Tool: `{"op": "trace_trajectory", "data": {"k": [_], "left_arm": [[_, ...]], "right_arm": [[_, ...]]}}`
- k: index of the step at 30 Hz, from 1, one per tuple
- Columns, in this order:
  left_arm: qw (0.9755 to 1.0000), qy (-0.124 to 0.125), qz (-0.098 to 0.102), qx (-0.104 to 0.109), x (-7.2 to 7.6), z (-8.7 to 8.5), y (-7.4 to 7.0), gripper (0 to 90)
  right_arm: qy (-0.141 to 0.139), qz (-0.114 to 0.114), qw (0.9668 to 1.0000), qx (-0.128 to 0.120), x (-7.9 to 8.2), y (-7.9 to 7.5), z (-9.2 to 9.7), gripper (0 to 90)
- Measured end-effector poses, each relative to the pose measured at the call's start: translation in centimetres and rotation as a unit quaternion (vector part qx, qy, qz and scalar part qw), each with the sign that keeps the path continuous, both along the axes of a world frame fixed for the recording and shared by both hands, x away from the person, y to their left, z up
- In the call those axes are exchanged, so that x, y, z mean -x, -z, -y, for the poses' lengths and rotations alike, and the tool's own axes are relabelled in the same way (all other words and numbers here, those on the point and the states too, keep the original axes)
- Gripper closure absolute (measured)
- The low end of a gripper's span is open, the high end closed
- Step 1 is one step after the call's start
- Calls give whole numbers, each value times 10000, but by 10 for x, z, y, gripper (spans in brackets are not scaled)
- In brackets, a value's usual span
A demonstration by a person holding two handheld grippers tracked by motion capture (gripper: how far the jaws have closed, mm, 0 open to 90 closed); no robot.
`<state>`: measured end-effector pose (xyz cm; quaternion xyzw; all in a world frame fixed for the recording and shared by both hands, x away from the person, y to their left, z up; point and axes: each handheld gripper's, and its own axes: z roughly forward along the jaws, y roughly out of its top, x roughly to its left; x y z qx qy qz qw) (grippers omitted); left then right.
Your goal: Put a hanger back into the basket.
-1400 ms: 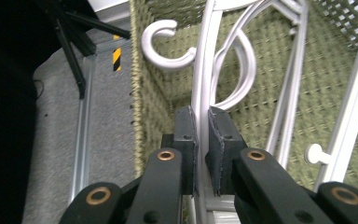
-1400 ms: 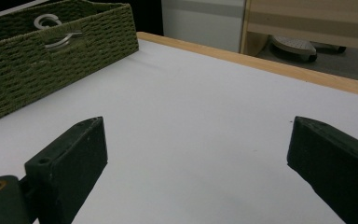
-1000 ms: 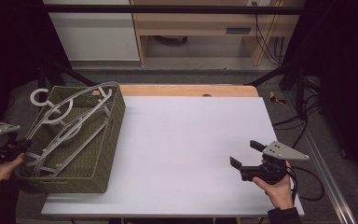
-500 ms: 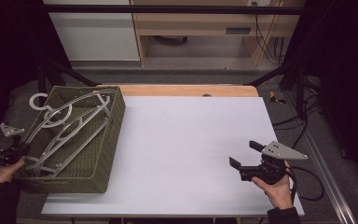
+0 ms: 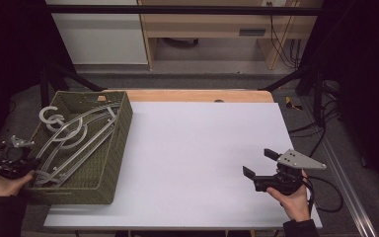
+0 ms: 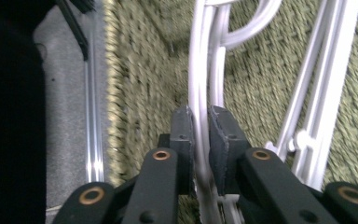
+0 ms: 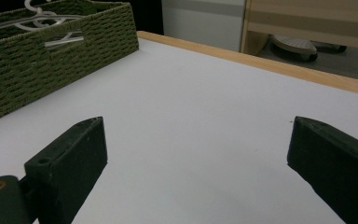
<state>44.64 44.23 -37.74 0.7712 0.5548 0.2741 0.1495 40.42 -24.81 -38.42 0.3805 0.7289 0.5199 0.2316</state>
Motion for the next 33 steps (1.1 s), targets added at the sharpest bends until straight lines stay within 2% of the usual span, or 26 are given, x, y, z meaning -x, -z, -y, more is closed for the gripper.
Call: {"op": "trace_trajectory", "data": {"k": [1, 2, 6, 8, 10, 11, 13, 14, 16, 19, 21, 22, 24, 26, 29, 33], "left_arm": [[9996, 116, -24, 268, 1, 0, 0, 794], [9991, 172, -11, 380, 2, 2, -2, 781], [9977, 280, 320, 534, 8, 10, -13, 688], [9954, 378, 566, 677, 12, 17, -19, 643], [9912, 595, 821, 851, 17, 27, -25, 598], [9879, 683, 987, 978, 20, 33, -27, 574], [9771, 878, 1353, 1386, 26, 46, -30, 522], [9728, 1047, 1430, 1492, 29, 51, -32, 503], [9607, 1252, 1665, 1837, 34, 64, -33, 448], [9444, 1528, 1886, 2219, 38, 82, -32, 378], [9367, 1650, 1983, 2368, 40, 93, -30, 344], [9345, 1704, 1999, 2403, 41, 98, -28, 325], [9323, 1771, 1992, 2445, 42, 108, -24, 288], [9321, 1795, 1904, 2506, 42, 117, -19, 248], [9270, 1885, 1928, 2607, 42, 128, -12, 223], [9235, 1951, 1934, 2677, 42, 138, -4, 195]], "right_arm": [[0, 1, 10000, 4, 0, 0, 0, 50], [9, -1, 10000, -3, 0, 0, 0, 50], [12, -4, 10000, -12, 0, 0, 0, 49], [3, 2, 10000, -14, 0, 0, 0, 49], [13, 18, 10000, -27, 1, -1, 1, 49], [49, 18, 10000, -61, 1, -1, 0, 49], [48, 21, 10000, -72, 1, -1, 1, 49], [53, 31, 10000, -72, 1, -1, 1, 48], [62, 49, 9999, -79, 1, -1, 1, 47], [59, 67, 9999, -74, 1, -1, 1, 42], [102, 60, 9999, -101, 1, -1, 2, 41], [109, 55, 9999, -108, 2, -1, 2, 40], [100, 74, 9999, -111, 2, -1, 3, 40], [139, 88, 9998, -136, 2, -1, 3, 39], [161, 90, 9997, -162, 2, 0, 5, 37], [199, 73, 9996, -175, 3, 1, 7, 37]]}}
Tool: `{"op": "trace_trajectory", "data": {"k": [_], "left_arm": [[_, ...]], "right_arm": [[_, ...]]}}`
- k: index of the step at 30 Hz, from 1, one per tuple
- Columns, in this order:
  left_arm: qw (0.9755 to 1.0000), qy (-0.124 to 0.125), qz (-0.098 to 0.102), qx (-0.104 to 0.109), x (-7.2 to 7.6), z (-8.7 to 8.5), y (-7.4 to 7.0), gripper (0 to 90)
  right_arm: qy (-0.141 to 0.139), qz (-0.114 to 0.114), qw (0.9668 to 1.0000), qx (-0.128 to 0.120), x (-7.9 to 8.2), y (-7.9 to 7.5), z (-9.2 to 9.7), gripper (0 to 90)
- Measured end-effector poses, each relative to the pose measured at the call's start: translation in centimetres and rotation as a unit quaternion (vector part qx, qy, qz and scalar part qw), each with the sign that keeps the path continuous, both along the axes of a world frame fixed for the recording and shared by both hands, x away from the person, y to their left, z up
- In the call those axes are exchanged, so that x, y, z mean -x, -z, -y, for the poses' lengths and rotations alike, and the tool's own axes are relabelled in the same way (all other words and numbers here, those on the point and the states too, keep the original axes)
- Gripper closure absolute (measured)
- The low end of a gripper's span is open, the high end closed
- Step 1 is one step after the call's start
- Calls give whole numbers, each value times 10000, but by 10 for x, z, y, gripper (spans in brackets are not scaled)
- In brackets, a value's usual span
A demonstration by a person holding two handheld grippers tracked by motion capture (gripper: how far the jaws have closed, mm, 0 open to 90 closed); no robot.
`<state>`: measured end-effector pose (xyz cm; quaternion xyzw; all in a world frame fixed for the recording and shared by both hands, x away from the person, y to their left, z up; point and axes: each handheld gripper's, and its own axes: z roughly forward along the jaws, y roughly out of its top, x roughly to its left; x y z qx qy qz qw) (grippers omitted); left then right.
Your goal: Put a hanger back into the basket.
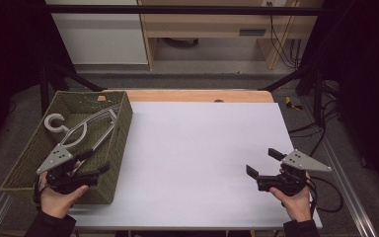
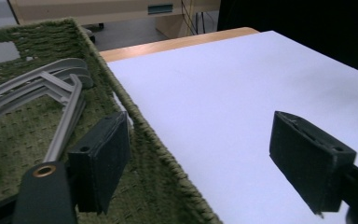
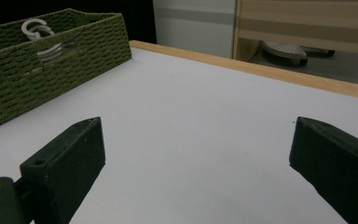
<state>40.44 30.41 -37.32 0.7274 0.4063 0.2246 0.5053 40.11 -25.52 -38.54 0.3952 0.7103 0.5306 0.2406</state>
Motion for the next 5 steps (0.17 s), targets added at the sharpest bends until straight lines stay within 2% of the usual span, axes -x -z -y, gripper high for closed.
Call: {"op": "trace_trajectory", "data": {"k": [5], "left_arm": [[10000, 1, -6, 3, -1, 5, 5, 145]], "right_arm": [[34, 22, 10000, -42, 1, 1, 3, 37]]}}
